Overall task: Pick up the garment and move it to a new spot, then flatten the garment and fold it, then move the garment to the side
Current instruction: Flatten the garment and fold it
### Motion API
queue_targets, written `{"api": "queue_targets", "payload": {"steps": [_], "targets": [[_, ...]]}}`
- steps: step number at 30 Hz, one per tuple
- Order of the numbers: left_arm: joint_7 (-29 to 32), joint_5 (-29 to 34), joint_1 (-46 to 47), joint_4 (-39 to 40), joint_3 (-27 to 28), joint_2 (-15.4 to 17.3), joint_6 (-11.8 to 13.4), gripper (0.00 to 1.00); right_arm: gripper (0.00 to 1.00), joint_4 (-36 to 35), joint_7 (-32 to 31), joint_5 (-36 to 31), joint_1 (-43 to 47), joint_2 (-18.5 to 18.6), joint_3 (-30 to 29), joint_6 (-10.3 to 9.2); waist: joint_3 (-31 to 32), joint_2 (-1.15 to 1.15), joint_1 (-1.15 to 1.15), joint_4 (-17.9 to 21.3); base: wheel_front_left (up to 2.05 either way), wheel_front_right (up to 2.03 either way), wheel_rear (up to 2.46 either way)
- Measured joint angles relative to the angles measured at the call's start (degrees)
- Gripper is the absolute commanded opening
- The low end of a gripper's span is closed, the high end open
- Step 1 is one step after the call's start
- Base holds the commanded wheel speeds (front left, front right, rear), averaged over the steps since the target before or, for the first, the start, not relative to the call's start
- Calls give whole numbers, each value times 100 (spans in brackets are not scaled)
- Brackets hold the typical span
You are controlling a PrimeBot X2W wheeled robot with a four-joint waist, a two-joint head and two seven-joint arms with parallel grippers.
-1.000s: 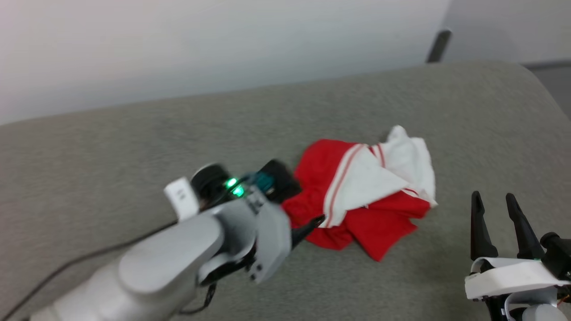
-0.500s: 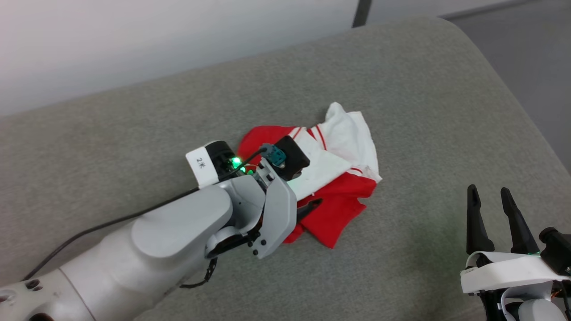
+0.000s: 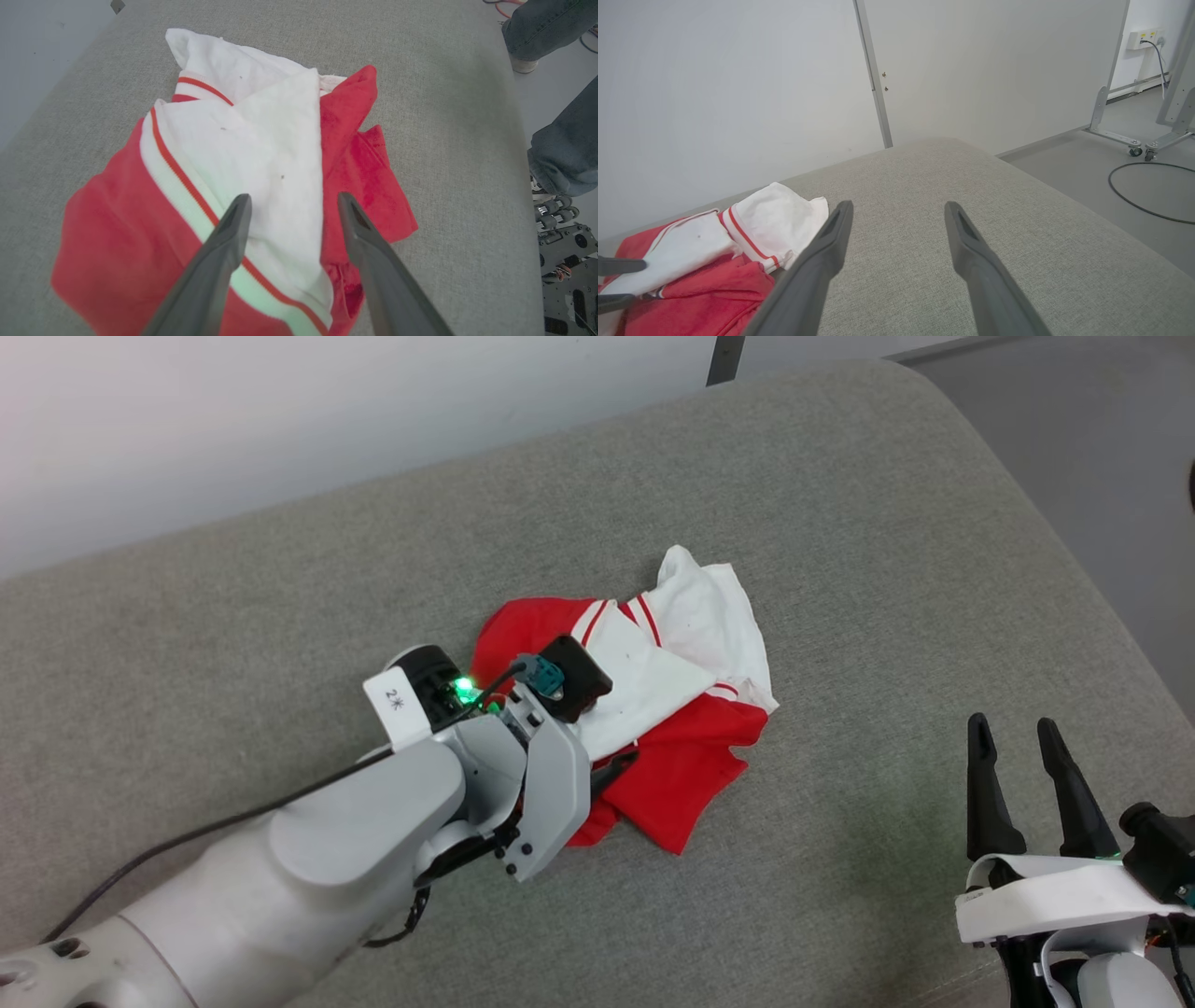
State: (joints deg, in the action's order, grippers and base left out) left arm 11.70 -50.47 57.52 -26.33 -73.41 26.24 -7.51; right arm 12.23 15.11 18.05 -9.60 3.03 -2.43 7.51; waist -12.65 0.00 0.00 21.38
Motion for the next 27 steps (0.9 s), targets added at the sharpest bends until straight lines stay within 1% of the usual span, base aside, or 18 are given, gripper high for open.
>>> {"api": "queue_targets", "payload": {"steps": [1, 3, 4, 7, 19, 24, 27], "targets": [[-20, 0, -13, -16, -1, -10, 0, 59, 100, -3, 0, 0, 0, -1, 0, 0, 8, 0, 0, 1, 0, 0, 0], [-82, 3, -16, -35, 0, -24, 0, 44, 100, -5, 0, 0, 1, -1, 4, 0, 19, 0, 0, 5, 0, 0, 0], [-109, -2, -16, -47, 0, -29, 0, 25, 100, -5, 0, 0, 1, -1, 5, 0, 23, 0, 0, 7, 0, 0, 0], [-220, -89, -12, -96, 0, -36, 0, 0, 100, -15, 0, 0, 3, -1, -1, 0, 31, 0, 0, 1, 0, 0, 0], [-480, -305, 27, -188, -1, -78, 0, 0, 100, -2, 0, -15, -8, -2, -20, 0, 66, 0, 0, -220, 0, 0, 0], [-856, -969, 123, -382, 56, -25, 0, 0, 100, -3, 1, -53, 4, -1, -93, 0, 113, 0, 0, -342, 0, 0, 0], [-1115, -1322, 112, -485, 190, 223, 0, 0, 100, -3, 1, -92, 65, -3, -111, 0, 152, 0, 0, -438, 0, 0, 0]]}}
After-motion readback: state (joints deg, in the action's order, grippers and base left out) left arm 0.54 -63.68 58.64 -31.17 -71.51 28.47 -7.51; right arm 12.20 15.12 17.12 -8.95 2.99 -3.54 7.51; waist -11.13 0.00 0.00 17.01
